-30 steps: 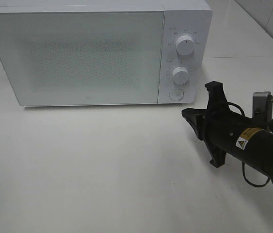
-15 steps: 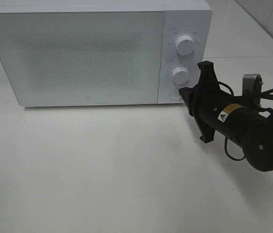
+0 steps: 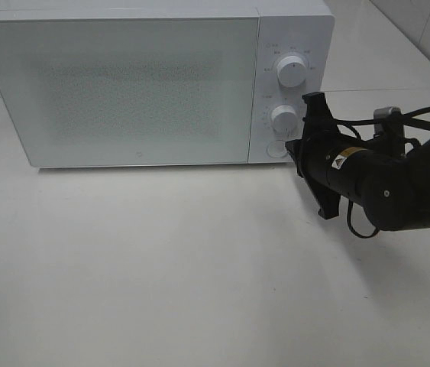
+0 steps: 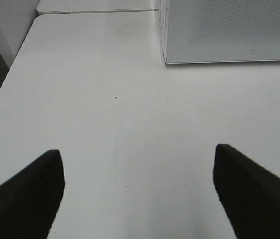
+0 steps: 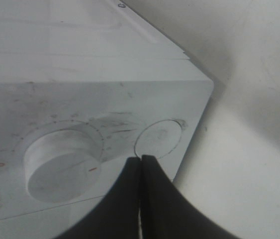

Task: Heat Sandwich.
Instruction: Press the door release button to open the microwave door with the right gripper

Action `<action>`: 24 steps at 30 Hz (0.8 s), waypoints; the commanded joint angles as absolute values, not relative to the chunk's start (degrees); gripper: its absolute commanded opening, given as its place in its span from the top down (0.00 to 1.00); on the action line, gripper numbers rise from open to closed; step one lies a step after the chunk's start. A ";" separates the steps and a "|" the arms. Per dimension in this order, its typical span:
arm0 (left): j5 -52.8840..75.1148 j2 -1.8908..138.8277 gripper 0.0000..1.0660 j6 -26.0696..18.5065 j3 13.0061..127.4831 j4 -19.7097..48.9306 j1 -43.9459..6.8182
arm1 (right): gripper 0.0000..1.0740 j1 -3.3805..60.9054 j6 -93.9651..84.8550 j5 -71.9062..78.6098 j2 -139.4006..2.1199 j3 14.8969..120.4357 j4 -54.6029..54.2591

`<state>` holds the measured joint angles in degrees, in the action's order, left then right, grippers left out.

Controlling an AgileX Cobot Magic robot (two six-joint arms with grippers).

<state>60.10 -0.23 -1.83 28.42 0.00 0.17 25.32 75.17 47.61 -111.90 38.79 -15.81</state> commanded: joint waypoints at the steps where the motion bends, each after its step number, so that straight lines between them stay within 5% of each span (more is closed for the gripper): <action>1: 59.42 -1.20 0.29 -1.60 28.25 0.52 0.23 | 1.00 25.50 73.11 44.18 -111.55 40.34 -16.56; 24: 59.42 -1.20 0.29 -1.60 28.25 0.52 0.23 | 1.00 25.50 72.48 42.80 -117.40 46.12 -21.49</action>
